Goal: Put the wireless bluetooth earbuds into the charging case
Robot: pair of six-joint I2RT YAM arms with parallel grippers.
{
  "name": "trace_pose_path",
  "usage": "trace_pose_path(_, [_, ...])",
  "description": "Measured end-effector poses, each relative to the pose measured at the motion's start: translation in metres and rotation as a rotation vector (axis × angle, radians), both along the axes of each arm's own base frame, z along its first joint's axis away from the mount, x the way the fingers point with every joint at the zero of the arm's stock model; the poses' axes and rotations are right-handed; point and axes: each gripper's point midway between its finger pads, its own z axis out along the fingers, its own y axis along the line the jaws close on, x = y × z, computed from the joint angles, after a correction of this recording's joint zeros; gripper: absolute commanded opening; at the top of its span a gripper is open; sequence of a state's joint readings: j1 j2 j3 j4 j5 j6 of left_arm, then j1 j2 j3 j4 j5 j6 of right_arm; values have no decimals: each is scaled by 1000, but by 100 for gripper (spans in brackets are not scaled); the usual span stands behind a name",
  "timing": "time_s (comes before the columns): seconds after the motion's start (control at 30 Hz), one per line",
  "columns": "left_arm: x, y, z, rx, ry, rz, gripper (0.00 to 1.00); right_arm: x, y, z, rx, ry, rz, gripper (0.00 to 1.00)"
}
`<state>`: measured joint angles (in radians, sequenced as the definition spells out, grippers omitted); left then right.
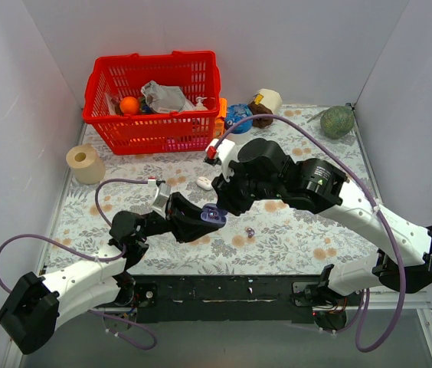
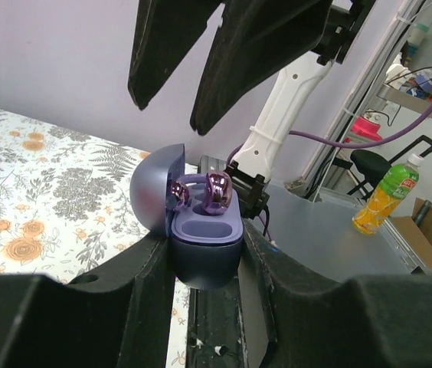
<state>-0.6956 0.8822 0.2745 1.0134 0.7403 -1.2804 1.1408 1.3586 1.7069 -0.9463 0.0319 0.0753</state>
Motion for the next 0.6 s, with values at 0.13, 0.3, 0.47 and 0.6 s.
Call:
trace_pose_path(0.13, [0,0,-1,-3,8,-3,0,-1,-1,4,13,0,-4,40])
trace_pose_path(0.3, [1,0,0,-8,13,5,0,-7,-8,11,65,9,-11,33])
trace_pose_path(0.47, [7,1,2,-19,-6,44,0,-22,-13,15,165,66,-20,36])
trace_pose_path(0.6, [14,3,7,-33,-50,92,0,-28,-11,12,263,147,-77,40])
